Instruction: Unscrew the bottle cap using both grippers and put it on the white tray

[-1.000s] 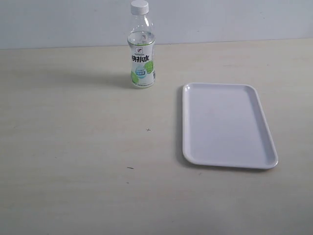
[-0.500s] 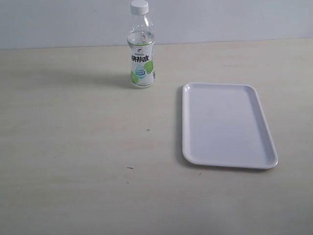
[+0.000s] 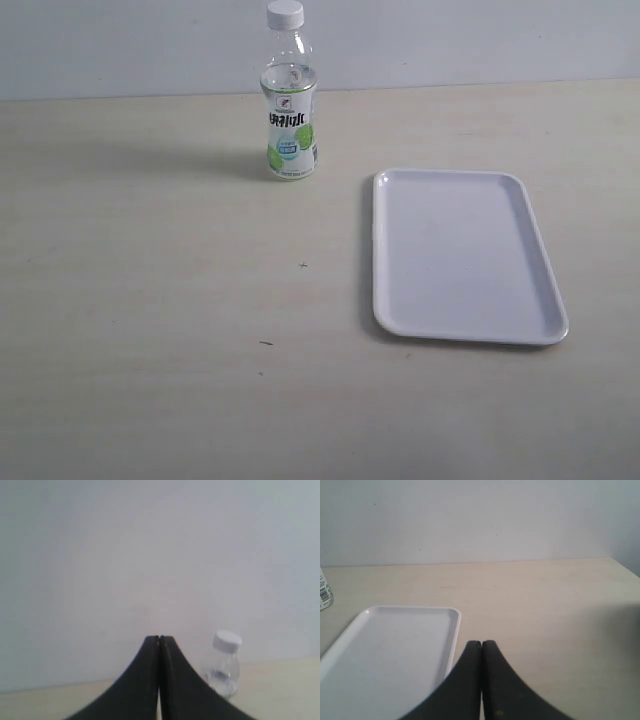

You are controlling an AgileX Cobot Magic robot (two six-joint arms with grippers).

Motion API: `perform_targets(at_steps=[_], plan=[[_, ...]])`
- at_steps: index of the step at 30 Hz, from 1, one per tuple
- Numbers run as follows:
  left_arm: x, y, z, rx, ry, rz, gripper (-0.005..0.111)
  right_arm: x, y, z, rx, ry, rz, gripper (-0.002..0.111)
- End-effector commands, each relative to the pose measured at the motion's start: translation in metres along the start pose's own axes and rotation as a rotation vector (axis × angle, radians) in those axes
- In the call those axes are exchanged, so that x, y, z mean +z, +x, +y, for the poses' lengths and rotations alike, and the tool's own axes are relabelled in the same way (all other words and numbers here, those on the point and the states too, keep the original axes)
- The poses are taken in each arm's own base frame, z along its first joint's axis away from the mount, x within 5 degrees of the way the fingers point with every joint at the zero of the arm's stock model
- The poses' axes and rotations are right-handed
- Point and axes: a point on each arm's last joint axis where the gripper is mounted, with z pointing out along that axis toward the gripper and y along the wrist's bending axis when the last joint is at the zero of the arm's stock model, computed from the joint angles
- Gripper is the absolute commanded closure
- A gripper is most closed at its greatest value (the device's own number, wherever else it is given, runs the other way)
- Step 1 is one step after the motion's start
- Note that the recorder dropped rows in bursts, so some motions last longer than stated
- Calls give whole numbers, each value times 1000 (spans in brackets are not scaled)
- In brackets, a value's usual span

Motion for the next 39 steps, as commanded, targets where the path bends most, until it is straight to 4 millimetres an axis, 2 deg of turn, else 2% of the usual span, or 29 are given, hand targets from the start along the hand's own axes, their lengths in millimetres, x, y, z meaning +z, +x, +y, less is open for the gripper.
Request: perform_targets(at_steps=[1,7,11,14,16,22,25,39], plan=[[38,44,1,25,156,100,107,0,1,0,-2,3,-7,108],[77,103,3,42,358,194,107,0,1,0,-2,3,-7,108],[101,138,9,34,412,252,106,0,1,0,-2,3,-7,108],[119,160,9,24,430,279,98,0,1,0,-2,3,-7,108],[131,172,7,24,446,285,85,0,1,0,-2,3,-7,108],[162,193,5,32,461,260,34,0,1,0,-2,3,-7,108],[171,202,3,47,475,253,21,0,1,0,-2,3,-7,108],[203,236,-11,82,530,222,18,0,1,0,-2,3,-9,108]])
